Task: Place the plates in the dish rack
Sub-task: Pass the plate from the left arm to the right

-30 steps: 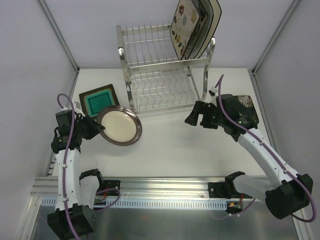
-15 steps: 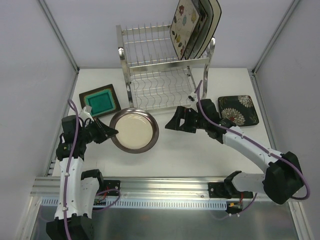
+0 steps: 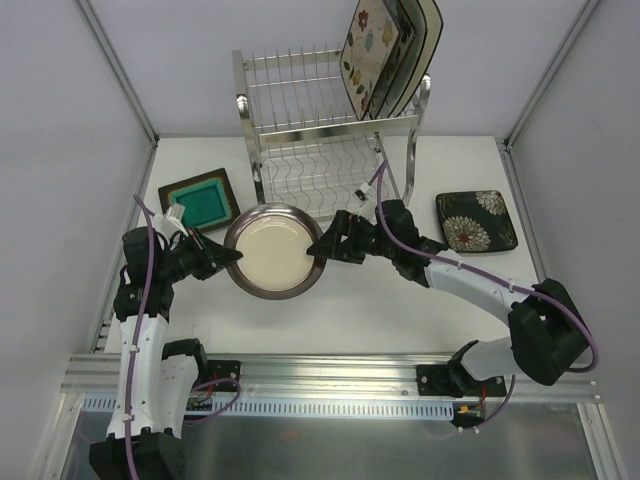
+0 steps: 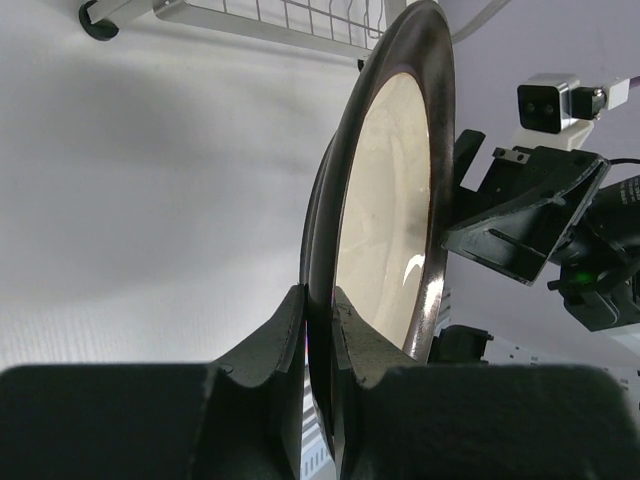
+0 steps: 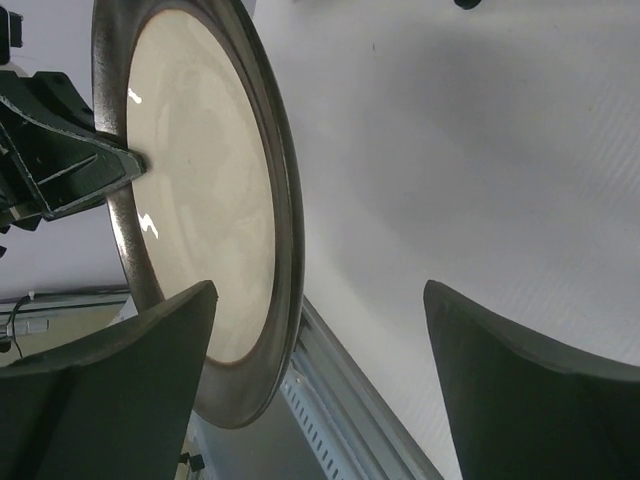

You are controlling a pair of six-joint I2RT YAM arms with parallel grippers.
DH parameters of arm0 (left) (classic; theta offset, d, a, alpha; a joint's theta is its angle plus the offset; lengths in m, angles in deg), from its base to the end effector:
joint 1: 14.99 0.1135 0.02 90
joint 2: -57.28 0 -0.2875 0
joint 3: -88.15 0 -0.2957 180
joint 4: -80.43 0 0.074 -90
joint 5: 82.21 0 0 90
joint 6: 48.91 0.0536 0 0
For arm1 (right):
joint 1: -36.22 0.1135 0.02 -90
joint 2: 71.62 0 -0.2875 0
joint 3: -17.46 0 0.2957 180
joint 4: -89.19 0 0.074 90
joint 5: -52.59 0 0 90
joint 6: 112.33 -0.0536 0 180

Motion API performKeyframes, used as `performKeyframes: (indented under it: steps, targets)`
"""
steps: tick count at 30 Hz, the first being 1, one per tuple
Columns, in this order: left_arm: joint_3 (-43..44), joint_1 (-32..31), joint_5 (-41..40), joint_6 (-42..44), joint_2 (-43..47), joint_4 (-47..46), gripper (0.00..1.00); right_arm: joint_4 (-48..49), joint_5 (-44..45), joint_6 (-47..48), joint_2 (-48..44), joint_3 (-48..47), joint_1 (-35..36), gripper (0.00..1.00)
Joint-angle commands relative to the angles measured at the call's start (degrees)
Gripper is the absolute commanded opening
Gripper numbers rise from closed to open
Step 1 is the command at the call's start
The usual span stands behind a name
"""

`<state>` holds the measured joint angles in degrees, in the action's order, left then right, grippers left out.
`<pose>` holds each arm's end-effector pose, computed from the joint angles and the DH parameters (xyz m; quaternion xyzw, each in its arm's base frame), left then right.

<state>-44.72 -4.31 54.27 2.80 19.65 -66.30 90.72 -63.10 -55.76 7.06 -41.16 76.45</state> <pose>0.1894 -0.0038 0.2931 -0.1228 0.7897 -0.4407 0.4086 0.2578 0.2485 0.2551 -0.1765 0.7823 0.4858 0.3476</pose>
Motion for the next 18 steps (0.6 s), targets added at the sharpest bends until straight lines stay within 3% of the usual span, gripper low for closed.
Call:
performKeyframes:
  steps: [1, 4, 5, 15, 18]
  targets:
    - [1.93, -0.66, 6.08, -4.78, 1.15, -7.76, 0.00, 6.27, -2.87, -1.64, 1.21, -2.04, 0.90, 0.86]
    - [2.02, -0.75, 6.08, -5.05, 0.89, -8.11, 0.00, 7.33, -3.49, -1.73, 1.74, -2.30, 1.52, 0.75]
    - [2.11, -0.92, 6.17, -5.13, 0.89, -8.11, 0.00, 7.42, -3.66, -1.81, 2.09, -2.48, 1.52, 0.67]
    - [0.97, -1.45, 6.08, -5.14, 1.50, -8.73, 0.00, 10.76, -4.45, -3.48, 2.45, -3.01, 2.92, 0.37]
    - [0.44, -1.62, 5.64, -4.96, 1.68, -8.99, 0.00, 11.02, -4.37, -3.57, 1.84, -2.83, 3.10, 0.22]
